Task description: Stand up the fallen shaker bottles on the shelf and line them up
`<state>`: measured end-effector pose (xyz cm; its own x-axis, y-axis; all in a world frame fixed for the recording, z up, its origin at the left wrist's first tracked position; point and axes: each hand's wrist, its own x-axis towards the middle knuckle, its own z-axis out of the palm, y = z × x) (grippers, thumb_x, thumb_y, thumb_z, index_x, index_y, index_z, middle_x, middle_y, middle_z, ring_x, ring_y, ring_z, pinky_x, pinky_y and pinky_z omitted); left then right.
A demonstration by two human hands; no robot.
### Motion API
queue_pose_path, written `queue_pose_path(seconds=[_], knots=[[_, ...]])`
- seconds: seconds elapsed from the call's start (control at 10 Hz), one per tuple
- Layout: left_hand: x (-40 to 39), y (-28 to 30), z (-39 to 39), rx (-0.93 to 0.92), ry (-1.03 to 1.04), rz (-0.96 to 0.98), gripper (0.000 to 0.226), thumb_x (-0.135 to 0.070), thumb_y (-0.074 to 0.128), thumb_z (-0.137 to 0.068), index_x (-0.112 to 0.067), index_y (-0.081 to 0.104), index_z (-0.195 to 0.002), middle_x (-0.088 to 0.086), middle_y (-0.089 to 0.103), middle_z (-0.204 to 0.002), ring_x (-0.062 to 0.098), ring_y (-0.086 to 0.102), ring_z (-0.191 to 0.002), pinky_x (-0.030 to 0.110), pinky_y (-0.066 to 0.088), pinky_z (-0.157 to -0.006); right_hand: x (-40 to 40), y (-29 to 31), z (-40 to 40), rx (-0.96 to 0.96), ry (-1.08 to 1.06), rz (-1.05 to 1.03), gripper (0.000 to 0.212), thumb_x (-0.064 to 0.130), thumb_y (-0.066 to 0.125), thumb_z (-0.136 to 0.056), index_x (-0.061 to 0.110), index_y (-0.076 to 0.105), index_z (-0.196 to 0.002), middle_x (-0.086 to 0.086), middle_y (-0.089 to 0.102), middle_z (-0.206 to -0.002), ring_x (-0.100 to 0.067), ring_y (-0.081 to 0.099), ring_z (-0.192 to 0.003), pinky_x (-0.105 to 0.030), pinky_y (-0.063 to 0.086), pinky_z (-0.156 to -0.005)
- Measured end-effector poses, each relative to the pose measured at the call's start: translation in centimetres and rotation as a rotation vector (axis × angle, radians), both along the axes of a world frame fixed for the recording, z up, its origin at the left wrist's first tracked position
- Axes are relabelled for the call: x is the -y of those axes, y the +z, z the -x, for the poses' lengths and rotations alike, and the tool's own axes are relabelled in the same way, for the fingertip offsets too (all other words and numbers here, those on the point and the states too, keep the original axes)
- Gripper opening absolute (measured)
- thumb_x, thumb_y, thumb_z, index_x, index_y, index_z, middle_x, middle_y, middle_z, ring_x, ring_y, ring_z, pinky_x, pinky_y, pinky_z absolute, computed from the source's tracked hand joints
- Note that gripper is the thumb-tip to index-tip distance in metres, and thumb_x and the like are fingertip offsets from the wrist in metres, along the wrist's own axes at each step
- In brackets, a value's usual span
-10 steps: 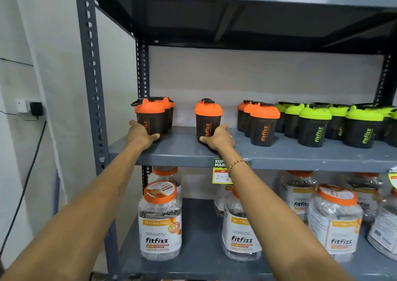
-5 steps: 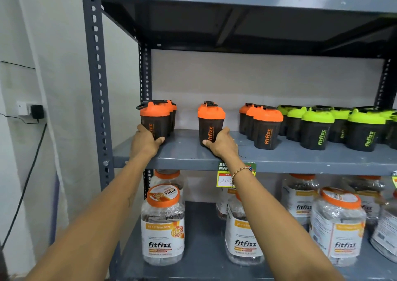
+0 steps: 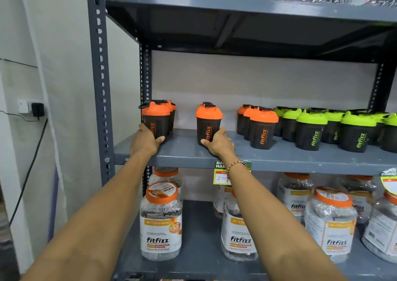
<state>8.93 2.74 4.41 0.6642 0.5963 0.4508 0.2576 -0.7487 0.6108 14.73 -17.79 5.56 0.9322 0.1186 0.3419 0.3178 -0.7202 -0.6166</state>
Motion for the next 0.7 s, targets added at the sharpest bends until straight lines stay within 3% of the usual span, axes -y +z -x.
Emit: queue_pose_path(seconds=[0.5, 0.6, 0.7], knots=[[-0.1, 0.2, -0.1, -0.059, -0.018, -0.003, 0.065, -0.035, 0.066, -0.086, -0.005, 0.031, -0.131, 0.02, 0.055, -0.125, 0.037, 0.056, -0.112, 0.045, 0.046, -0.09, -0.2, -0.2, -0.3, -0.006, -0.015, -0.005, 0.066, 0.039, 0.063, -0.085, 0.003, 0.031, -0.13, -0.019, 0.047, -0.138, -0.038, 0.043, -0.128, -0.05, 0.035, -0.104], [0.4, 0.3, 0.7, -0.004, -0.006, 0.067, 0.067, -0.033, 0.069, -0.084, -0.002, 0.032, -0.13, 0.022, 0.049, -0.127, 0.038, 0.052, -0.115, 0.046, 0.044, -0.093, 0.5, 0.3, 1.1, 0.039, 0.0, -0.06, 0.061, 0.028, 0.064, -0.086, 0.0, 0.032, -0.13, -0.021, 0.041, -0.139, -0.038, 0.04, -0.129, -0.047, 0.037, -0.104], [1.9, -0.2, 1.7, 0.185, 0.094, -0.041, 0.049, -0.032, 0.063, -0.089, 0.001, 0.045, -0.121, 0.022, 0.051, -0.12, 0.037, 0.053, -0.109, 0.044, 0.045, -0.088, 2.8, 0.7, 2.9, 0.253, -0.023, -0.021, 0.039, 0.006, 0.054, -0.089, 0.0, 0.038, -0.124, -0.021, 0.049, -0.131, -0.037, 0.047, -0.119, -0.045, 0.043, -0.092]])
